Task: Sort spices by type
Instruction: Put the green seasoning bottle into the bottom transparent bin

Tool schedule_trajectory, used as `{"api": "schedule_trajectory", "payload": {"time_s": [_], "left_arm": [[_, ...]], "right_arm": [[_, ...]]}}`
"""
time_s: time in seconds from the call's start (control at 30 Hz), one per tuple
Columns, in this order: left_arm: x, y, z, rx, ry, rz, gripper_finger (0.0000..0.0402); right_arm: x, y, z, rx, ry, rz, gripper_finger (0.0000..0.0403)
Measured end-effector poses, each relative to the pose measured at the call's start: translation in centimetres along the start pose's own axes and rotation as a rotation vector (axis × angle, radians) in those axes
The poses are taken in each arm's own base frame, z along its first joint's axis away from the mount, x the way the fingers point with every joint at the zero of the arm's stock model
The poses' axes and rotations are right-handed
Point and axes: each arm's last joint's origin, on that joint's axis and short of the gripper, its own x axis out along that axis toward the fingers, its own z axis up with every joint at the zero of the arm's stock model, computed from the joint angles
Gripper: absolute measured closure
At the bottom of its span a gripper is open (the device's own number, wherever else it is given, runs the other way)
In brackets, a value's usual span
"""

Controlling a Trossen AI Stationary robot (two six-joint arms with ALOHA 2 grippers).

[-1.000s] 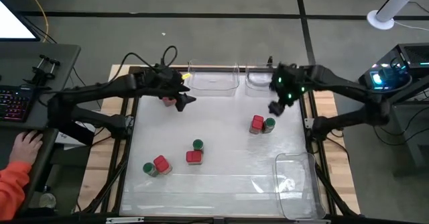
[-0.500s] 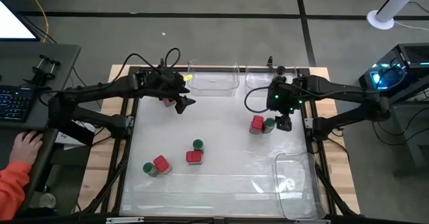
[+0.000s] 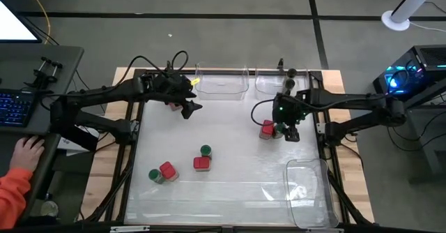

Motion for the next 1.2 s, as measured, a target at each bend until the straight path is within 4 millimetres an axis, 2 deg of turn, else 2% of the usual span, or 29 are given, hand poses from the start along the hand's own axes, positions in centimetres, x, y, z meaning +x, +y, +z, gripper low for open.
{"api": "schedule_trajectory", "payload": {"time_s": [0.2,0.53,1.03,1.13,1.2], "left_arm": [[0.0,0.0,0.0,0.000,-0.001,0.000,0.0106],[0.0,0.0,0.0,0.000,-0.001,0.000,0.0106],[0.0,0.0,0.0,0.001,0.002,0.001,0.0106],[0.0,0.0,0.0,0.001,0.004,0.002,0.0106],[0.0,0.0,0.0,0.001,0.004,0.002,0.0106]], "right_arm": [[1.2,-0.1,-0.4,-0.033,0.003,0.000,0.0146],[1.6,-0.2,-0.1,-0.121,-0.011,-0.032,0.0146],[5.7,-0.9,1.1,-0.162,0.148,0.007,0.0147],[6.0,-0.9,1.2,-0.160,0.160,0.010,0.0158],[6.0,-1.0,1.2,-0.160,0.161,0.010,0.0181]]}}
